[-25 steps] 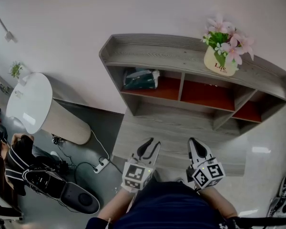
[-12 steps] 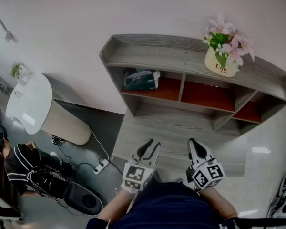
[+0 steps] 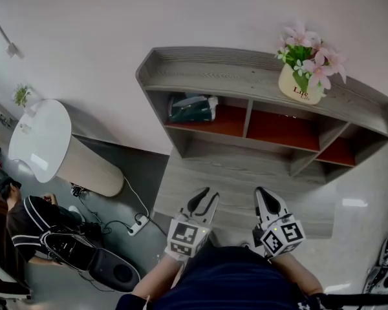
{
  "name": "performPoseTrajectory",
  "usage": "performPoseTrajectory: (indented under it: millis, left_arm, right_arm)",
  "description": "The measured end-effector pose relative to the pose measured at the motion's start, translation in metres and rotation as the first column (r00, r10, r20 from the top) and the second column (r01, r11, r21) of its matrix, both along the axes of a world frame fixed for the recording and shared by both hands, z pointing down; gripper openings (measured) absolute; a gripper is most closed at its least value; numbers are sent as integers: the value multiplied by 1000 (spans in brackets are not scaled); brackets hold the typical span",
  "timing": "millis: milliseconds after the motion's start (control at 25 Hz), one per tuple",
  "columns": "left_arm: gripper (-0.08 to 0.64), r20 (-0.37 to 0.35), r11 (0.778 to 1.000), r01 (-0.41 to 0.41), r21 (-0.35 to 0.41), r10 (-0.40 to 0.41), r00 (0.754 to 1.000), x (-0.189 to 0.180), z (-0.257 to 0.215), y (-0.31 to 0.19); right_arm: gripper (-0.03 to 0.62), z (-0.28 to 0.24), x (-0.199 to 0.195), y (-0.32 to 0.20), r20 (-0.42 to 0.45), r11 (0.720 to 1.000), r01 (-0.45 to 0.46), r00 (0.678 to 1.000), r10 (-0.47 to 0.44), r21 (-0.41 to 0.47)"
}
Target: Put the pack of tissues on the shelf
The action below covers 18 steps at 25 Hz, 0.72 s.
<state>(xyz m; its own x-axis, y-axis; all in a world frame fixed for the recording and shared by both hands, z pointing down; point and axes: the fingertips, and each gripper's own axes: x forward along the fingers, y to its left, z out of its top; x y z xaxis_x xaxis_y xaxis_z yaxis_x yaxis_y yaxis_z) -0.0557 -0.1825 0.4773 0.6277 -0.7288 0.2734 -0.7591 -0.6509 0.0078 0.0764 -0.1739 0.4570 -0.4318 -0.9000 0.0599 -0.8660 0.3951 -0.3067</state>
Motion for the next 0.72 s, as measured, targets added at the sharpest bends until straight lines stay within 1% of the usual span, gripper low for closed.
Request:
performPoseTrajectory:
  millis: [240,440,720]
  left_arm:
    - [117,8,1000,-1,12,1,1000,-2,-3,-2]
    - [117,12,1000,-5,7,5,1000,-3,-2,-2]
    - [117,11,1000,-4,4,4,1000,-8,-1,-6]
  right_arm:
    - [11,-5,-5,-2,-7,1000,12,1000,-12,12]
    - [11,-6,-8,-3,-9,1000,18,1000,-18,14]
    - [11,-4,-9,-4,4,1000,4,1000,-4,5]
